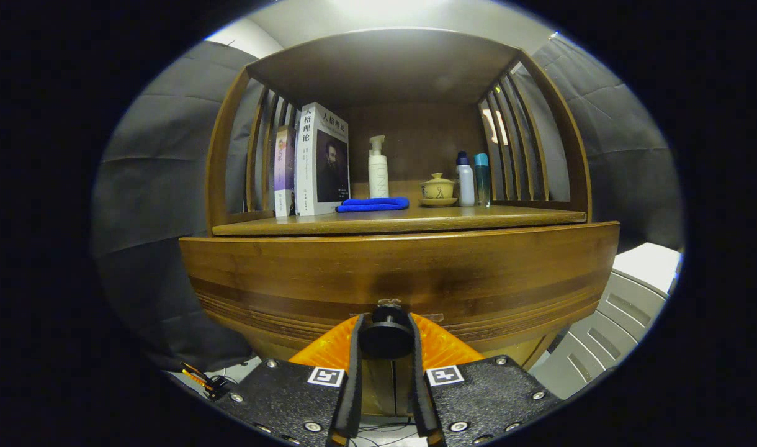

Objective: Pull open the drawer, take out the items inside it, and place them on the countertop above the cabinet.

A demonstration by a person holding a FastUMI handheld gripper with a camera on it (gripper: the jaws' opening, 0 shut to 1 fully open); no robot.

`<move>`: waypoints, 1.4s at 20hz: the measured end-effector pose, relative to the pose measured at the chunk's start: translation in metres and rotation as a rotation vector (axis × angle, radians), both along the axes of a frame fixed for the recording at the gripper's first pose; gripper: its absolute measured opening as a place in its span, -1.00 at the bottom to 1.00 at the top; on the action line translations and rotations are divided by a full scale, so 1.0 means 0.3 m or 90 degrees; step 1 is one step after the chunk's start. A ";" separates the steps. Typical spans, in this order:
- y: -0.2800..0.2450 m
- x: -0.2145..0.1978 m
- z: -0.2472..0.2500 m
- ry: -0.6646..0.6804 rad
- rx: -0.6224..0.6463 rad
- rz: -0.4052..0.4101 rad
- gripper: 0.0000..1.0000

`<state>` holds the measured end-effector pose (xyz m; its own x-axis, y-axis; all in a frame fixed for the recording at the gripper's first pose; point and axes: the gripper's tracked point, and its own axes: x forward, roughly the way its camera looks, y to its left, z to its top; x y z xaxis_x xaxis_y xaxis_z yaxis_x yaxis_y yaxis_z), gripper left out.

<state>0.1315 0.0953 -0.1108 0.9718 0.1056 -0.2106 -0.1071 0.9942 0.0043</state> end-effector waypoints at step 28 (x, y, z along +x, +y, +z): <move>0.034 -0.438 0.006 -0.001 0.001 0.038 -0.32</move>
